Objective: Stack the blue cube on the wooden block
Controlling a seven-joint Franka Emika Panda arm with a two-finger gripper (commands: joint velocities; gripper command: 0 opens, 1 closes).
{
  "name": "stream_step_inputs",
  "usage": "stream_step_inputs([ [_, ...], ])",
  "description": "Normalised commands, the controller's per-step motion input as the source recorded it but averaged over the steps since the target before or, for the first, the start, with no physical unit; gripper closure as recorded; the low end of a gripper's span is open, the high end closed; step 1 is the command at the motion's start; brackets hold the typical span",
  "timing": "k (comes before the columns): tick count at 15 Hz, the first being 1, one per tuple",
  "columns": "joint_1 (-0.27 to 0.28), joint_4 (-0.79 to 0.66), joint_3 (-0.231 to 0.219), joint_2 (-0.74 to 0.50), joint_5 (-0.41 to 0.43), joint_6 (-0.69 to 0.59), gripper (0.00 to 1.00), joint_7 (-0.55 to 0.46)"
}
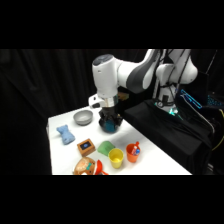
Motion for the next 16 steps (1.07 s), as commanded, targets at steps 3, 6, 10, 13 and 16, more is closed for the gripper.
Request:
stream_step_inputs([
  [3, -0.029, 0.50, -0.026, 0.26, 0.106, -0.27, 0.77, 0.05],
  [6, -0.024, 0.51, -0.020, 0.34, 0.125, -0.19, 0.77, 0.11],
  [10, -0.026, 0.50, -0.021, 0.36, 0.132, -0.11, 0.77, 0.11],
  [13, -0.025, 0.44, -0.027, 0.31, 0.131, 0.01, 0.77, 0.12],
  [16, -0.025, 0.38, -0.024, 0.27, 0.148, 0.04, 0.77, 0.09],
])
